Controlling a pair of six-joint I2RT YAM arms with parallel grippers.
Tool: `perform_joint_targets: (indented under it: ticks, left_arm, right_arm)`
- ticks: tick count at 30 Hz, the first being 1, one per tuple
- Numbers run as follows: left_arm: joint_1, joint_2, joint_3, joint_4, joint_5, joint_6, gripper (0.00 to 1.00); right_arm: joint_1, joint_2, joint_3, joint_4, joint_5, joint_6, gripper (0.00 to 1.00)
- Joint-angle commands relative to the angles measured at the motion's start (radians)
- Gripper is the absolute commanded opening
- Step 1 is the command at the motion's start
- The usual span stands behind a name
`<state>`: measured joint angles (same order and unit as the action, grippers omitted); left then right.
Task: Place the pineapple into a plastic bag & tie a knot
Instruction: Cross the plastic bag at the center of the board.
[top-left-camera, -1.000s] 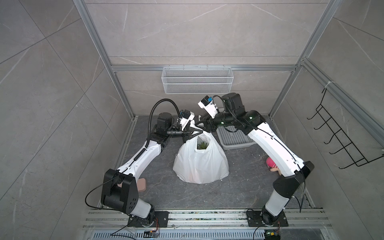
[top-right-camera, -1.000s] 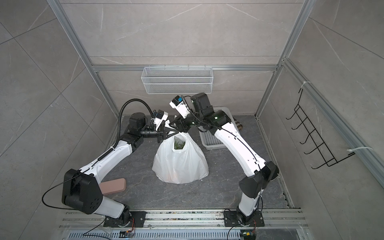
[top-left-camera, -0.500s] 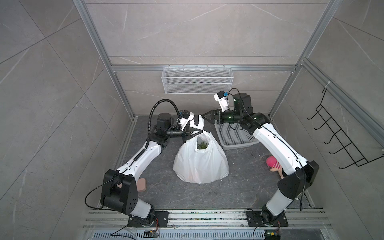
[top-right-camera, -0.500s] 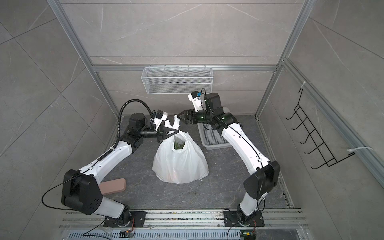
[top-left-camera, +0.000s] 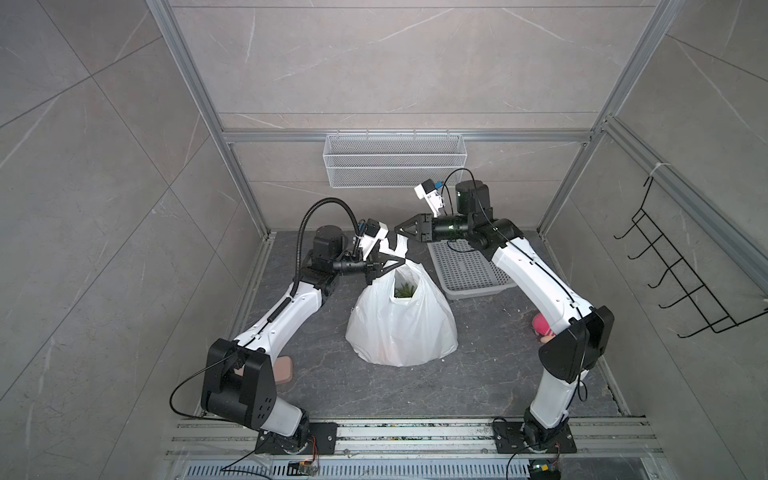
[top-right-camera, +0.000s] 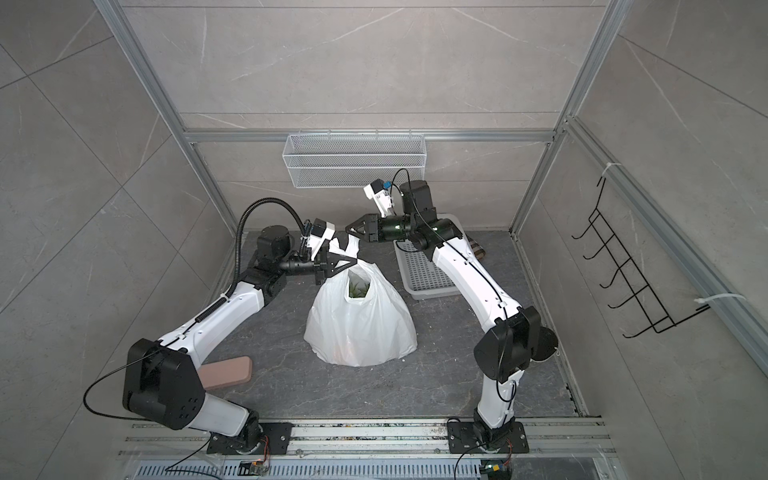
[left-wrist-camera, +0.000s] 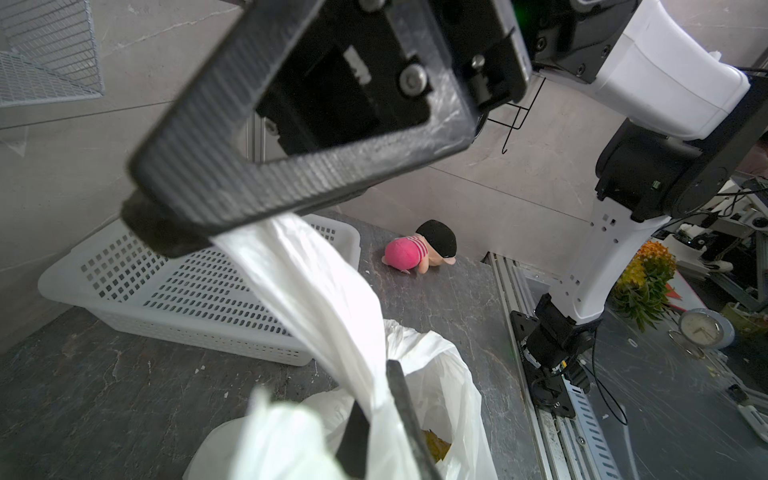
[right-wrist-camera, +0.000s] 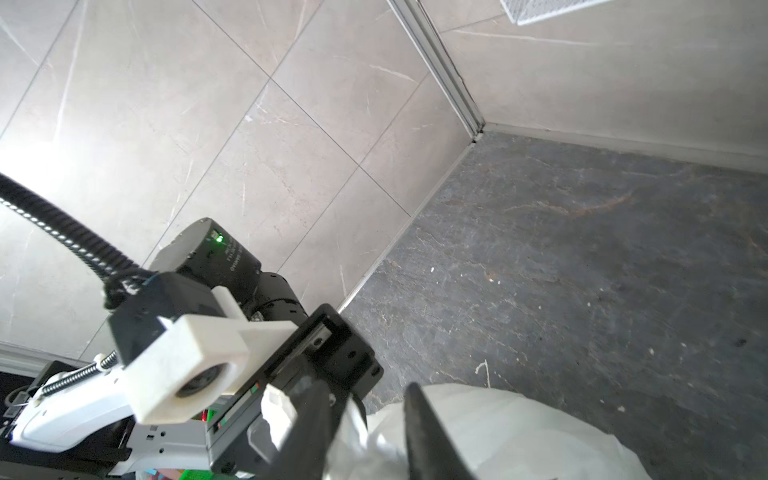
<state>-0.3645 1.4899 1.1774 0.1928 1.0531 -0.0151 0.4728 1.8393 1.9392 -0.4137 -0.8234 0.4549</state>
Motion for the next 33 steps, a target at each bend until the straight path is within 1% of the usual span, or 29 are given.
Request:
perform_joint_targets:
  ticks: [1, 2, 3, 7, 11, 16, 19, 23, 24, 25, 26, 28, 30, 33]
  left_arm:
    - [0.007, -0.055, -0.015, 0.083, -0.013, -0.025, 0.00]
    - [0.009, -0.058, -0.019, 0.085, -0.018, -0.029, 0.00]
    - [0.011, -0.060, -0.023, 0.086, -0.018, -0.034, 0.00]
    - [0.015, -0.065, -0.037, 0.091, -0.020, -0.056, 0.00]
    - [0.020, -0.056, -0.043, 0.089, -0.014, -0.094, 0.00]
    - [0.030, -0.032, -0.040, 0.089, 0.032, -0.124, 0.08]
    - [0.035, -0.011, -0.036, 0.113, 0.089, -0.153, 0.13]
    - [0.037, 0.006, -0.039, 0.164, 0.113, -0.200, 0.15]
    - [0.037, 0.008, -0.039, 0.168, 0.109, -0.211, 0.14]
    - [0.037, 0.009, -0.038, 0.168, 0.105, -0.216, 0.07]
    - [0.037, 0.008, -0.040, 0.169, 0.101, -0.223, 0.03]
    - [0.038, 0.002, -0.047, 0.170, 0.083, -0.230, 0.02]
    - [0.039, 0.000, -0.056, 0.171, 0.078, -0.227, 0.05]
    - [0.040, 0.004, -0.053, 0.177, 0.077, -0.245, 0.05]
  right_arm:
    - [0.003, -0.035, 0.023, 0.015, -0.053, -0.015, 0.07]
    - [0.003, -0.045, 0.017, 0.011, -0.049, -0.027, 0.02]
    - [0.003, -0.057, 0.006, 0.010, -0.048, -0.041, 0.00]
    - [0.002, -0.122, -0.069, 0.049, -0.012, -0.058, 0.00]
    - [0.005, -0.176, -0.148, 0.105, -0.030, -0.046, 0.00]
    - [0.009, -0.242, -0.236, 0.148, -0.031, -0.034, 0.00]
    - [0.010, -0.274, -0.279, 0.173, -0.013, -0.012, 0.00]
    - [0.015, -0.319, -0.364, 0.248, 0.009, 0.045, 0.00]
    - [0.017, -0.333, -0.392, 0.274, 0.011, 0.062, 0.00]
    - [0.021, -0.347, -0.423, 0.309, 0.014, 0.083, 0.00]
    - [0.028, -0.358, -0.447, 0.331, 0.015, 0.095, 0.00]
    - [0.043, -0.375, -0.465, 0.333, 0.021, 0.098, 0.00]
    - [0.065, -0.387, -0.481, 0.344, 0.022, 0.097, 0.00]
    - [0.095, -0.387, -0.486, 0.335, 0.029, 0.081, 0.00]
